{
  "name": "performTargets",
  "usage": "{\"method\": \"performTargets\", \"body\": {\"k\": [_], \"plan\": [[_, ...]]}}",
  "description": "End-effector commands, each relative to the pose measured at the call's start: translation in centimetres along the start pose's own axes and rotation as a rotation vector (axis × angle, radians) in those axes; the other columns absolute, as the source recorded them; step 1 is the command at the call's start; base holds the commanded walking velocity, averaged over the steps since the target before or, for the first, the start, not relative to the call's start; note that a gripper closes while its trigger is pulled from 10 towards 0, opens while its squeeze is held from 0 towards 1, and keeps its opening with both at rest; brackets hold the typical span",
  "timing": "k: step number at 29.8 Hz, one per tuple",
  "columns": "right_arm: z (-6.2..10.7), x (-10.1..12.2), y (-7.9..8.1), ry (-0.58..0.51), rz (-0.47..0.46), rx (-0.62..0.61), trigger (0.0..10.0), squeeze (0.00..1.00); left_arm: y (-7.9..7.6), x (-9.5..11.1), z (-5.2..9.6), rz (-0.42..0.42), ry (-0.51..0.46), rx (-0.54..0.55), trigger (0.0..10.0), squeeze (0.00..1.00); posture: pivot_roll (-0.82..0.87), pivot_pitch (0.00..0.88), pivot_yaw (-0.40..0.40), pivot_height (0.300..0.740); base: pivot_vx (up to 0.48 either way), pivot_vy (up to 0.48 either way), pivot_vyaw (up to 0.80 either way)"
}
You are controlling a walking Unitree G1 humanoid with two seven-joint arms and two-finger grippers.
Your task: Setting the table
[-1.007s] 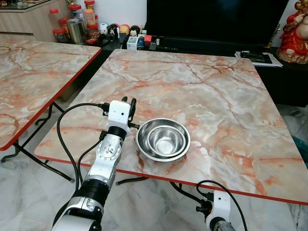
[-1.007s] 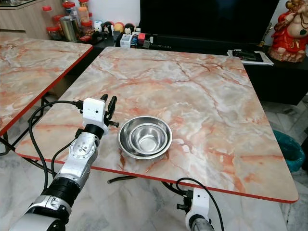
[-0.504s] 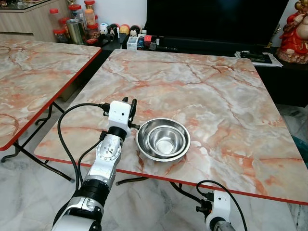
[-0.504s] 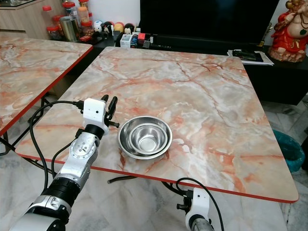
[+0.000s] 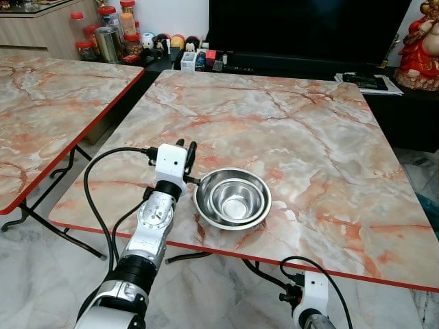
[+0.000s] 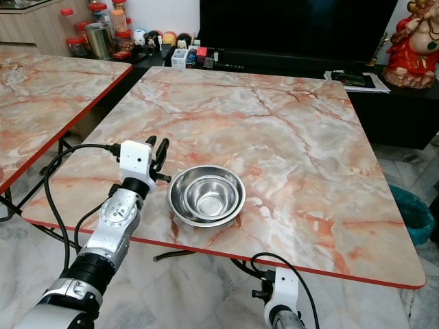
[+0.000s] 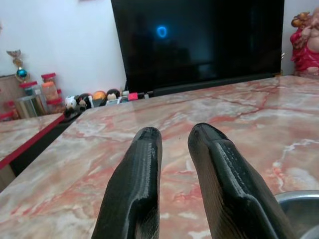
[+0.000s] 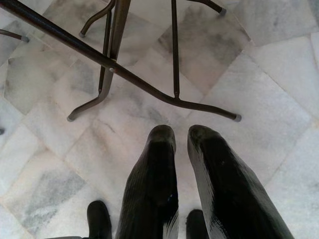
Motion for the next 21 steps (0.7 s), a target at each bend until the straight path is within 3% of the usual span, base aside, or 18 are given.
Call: {"method": "performTargets", "body": {"k": [1, 21], "plan": [[-0.06, 0.29, 0.08, -0.015, -0.010, -0.002, 10.0, 0.00, 0.12, 0.08, -0.27, 0.016, 0.006, 0.004, 10.0, 0.00, 0.02, 0.000, -0.011, 0.740, 0.000, 0.000, 0.00], [-0.13, 0.37, 0.12, -0.013, -0.028, -0.008, 10.0, 0.00, 0.35, 0.30, -0.41, 0.018, 0.002, 0.007, 10.0, 0.00, 0.03, 0.000, -0.009, 0.740, 0.000, 0.407, 0.00]]}}
Point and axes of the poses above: a point about 5 cm out from each wrist's last joint towards the gripper, its own z axis pointing back from the gripper into the wrist, its own x axis along the axis of the wrist's last joint, y = z × x, the point moved 1 cm from there along -z, pointing out of the wrist towards the gripper, and after that the axes turned 2 degrees about -z, right-handed, at the moved point
